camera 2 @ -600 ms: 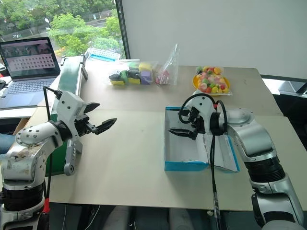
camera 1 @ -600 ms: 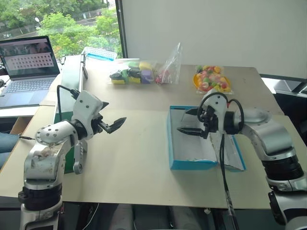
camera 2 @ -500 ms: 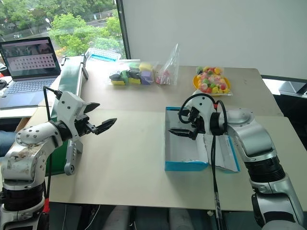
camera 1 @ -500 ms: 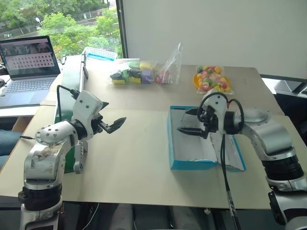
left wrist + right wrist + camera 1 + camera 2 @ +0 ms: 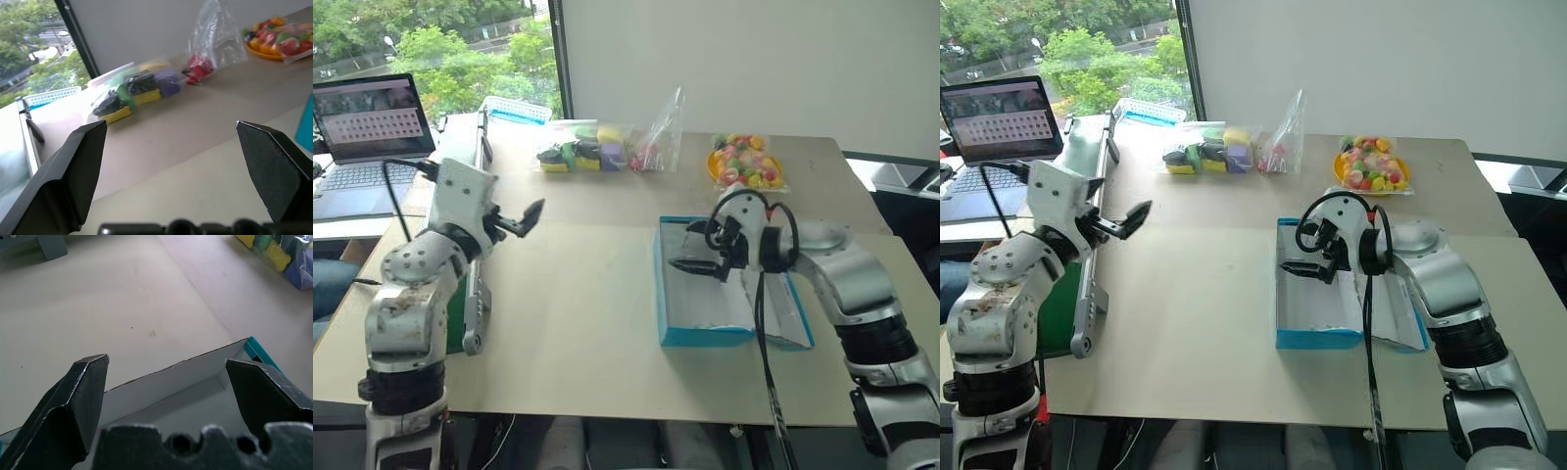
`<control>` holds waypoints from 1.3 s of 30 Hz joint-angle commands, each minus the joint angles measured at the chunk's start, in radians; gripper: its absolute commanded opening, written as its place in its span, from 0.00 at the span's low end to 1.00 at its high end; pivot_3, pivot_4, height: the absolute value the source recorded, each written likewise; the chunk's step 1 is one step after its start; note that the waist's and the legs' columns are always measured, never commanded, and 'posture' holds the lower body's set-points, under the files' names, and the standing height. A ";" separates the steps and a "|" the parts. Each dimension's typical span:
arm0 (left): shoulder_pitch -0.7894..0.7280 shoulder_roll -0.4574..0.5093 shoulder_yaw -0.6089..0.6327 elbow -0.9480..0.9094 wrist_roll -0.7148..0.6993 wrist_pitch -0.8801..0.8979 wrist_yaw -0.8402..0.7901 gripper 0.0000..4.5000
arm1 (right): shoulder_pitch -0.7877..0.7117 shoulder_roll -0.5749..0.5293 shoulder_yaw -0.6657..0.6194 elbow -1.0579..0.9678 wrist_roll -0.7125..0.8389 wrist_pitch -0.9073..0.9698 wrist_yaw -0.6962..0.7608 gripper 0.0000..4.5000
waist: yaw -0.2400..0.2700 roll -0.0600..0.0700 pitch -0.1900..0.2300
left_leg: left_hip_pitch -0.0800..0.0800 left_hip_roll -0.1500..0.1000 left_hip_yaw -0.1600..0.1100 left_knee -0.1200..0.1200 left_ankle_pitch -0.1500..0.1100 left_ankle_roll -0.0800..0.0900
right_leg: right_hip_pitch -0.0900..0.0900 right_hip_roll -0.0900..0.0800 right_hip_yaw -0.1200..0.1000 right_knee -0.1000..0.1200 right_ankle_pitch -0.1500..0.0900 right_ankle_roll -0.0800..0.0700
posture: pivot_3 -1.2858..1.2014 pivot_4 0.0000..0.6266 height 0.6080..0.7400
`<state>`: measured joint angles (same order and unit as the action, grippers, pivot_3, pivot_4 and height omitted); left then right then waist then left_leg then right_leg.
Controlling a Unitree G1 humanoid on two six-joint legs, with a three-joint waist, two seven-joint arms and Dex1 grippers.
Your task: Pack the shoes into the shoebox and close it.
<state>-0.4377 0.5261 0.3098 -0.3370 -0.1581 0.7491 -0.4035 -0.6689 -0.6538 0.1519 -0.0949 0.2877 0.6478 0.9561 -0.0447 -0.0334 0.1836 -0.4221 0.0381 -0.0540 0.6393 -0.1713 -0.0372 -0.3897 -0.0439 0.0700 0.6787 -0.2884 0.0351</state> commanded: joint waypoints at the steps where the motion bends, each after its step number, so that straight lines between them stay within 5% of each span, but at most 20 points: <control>1: -0.021 0.038 0.076 0.029 0.017 0.025 0.071 1.00 | -0.046 0.026 0.001 0.018 -0.009 -0.048 -0.002 0.99 | -0.001 0.000 0.000 | 0.000 0.000 0.000 0.000 0.000 0.000 | 0.000 0.000 0.000 0.000 0.000 0.000 | 0.52 0.24 1.00; 19: -0.031 -0.128 -0.024 -0.003 0.021 0.080 0.279 1.00 | -0.133 0.204 0.075 0.112 -0.057 -0.067 -0.058 0.99 | 0.004 0.000 0.000 | -0.002 0.000 -0.001 -0.001 0.000 -0.001 | -0.001 -0.001 -0.001 -0.001 0.000 0.000 | 0.52 0.24 1.00; 39: -0.065 -0.008 0.091 0.261 0.039 -0.031 0.327 1.00 | -0.122 0.245 0.084 0.068 -0.071 -0.060 -0.076 0.99 | 0.002 0.000 0.000 | -0.001 0.000 -0.001 -0.003 0.000 -0.001 | -0.002 -0.001 -0.001 -0.001 0.000 0.000 | 0.52 0.24 1.00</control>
<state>-0.4890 0.4886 0.3774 -0.0810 -0.1195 0.7581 -0.0700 -0.7794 -0.4104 0.2437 0.0274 0.2136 0.5910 0.8846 -0.0423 -0.0337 0.1837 -0.4236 0.0376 -0.0546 0.6355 -0.1717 -0.0378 -0.3918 -0.0448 0.0693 0.6772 -0.2885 0.0352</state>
